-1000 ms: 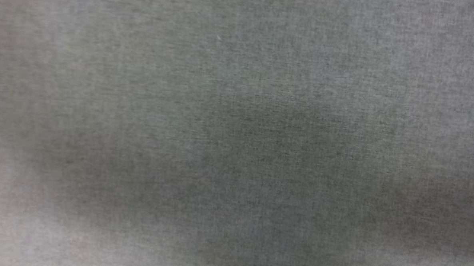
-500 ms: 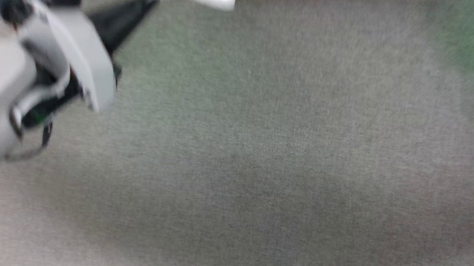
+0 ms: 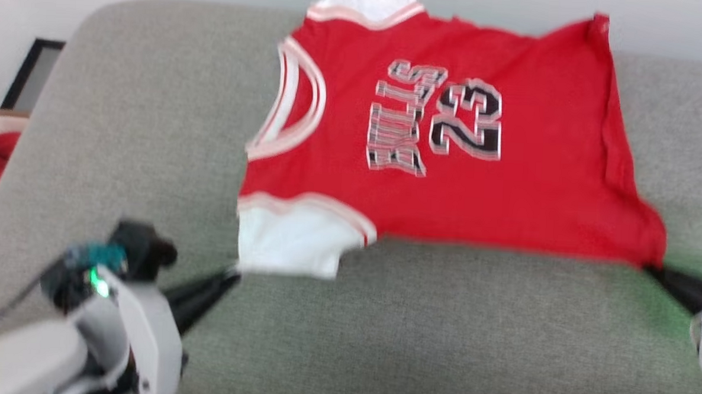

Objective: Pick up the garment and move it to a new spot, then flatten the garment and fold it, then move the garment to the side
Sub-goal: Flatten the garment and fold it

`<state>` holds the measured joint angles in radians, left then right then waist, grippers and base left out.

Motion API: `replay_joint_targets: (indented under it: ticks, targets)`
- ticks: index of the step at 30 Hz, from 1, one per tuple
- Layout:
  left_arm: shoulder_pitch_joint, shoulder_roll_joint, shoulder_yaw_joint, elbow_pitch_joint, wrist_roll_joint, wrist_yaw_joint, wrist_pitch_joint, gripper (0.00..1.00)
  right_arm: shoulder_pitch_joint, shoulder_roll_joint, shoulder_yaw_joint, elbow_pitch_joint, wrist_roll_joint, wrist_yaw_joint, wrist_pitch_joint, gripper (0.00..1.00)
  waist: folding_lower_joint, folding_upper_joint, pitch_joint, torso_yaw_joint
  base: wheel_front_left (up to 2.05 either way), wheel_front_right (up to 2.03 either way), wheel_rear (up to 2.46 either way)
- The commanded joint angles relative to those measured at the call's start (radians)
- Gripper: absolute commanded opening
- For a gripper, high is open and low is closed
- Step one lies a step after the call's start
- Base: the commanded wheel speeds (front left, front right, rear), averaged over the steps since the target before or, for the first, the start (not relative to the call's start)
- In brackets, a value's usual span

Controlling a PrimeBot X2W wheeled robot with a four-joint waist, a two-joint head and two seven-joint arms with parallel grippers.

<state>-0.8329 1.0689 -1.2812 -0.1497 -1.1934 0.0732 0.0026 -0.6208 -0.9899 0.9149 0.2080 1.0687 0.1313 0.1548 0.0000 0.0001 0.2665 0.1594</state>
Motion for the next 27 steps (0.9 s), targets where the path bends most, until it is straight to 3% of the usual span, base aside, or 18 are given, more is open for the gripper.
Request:
replay_joint_targets:
  ticks: [1,6,14,23,27]
  targets:
    - [0.033,0.008,0.0,-0.013,-0.007,0.018,0.001,0.0,0.035,-0.011,0.0,-0.015,0.01,-0.001,0.012,0.0,0.0,-0.0001,-0.034,-0.007,0.0,0.0,0.0]
    - [0.2,0.038,0.0,-0.082,-0.05,0.1,-0.018,0.0,0.204,-0.049,-0.035,-0.075,0.06,-0.001,0.05,0.0,0.0,-0.0001,-0.043,-0.013,0.0,0.0,0.0]
    - [0.38,0.053,0.0,-0.155,-0.122,0.192,-0.034,0.0,0.42,-0.068,-0.123,-0.13,0.09,-0.001,0.083,0.0,0.0,-0.0001,-0.044,-0.013,0.0,0.0,0.0]
    - [0.32,0.105,0.026,-0.241,-0.069,0.234,0.004,0.0,0.482,-0.049,-0.309,-0.214,0.028,-0.001,0.142,0.0,0.0,-0.0001,-0.016,-0.017,0.0,0.0,0.0]
    - [0.225,0.145,0.062,-0.267,-0.008,0.223,0.06,0.0,0.454,-0.022,-0.396,-0.25,-0.023,-0.001,0.204,0.0,0.0,-0.0001,-0.006,-0.025,0.0,0.0,0.0]
